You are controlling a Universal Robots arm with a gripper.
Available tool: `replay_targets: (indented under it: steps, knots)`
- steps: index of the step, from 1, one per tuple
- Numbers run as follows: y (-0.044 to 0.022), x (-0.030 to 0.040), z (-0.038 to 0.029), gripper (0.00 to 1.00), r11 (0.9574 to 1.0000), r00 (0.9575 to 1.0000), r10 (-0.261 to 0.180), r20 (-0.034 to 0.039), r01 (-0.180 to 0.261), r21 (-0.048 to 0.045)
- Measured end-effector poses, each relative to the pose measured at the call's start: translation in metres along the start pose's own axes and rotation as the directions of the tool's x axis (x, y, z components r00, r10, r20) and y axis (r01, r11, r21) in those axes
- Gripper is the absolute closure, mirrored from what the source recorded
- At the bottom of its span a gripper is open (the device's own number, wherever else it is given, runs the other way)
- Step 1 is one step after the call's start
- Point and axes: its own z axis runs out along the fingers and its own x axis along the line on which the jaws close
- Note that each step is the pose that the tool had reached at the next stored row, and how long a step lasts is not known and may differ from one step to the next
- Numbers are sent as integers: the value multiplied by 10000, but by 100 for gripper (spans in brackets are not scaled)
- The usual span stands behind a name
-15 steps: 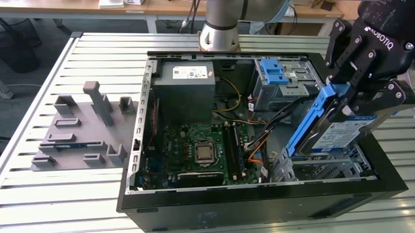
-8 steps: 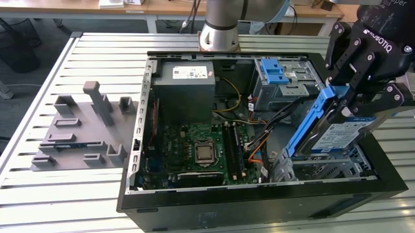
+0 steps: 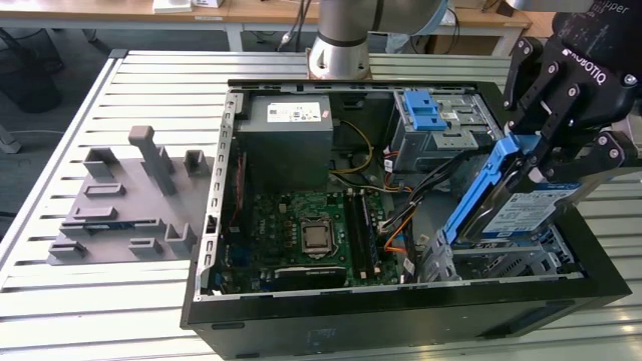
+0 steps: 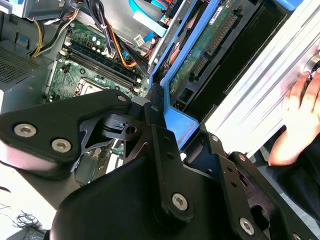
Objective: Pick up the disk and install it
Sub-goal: 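Insert the disk into the insertion slot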
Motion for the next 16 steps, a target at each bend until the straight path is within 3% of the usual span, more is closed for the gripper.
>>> replay_targets:
  steps: [16]
  knots:
    - [-3, 0, 79, 64, 10000, 10000, 0, 0, 0, 0]
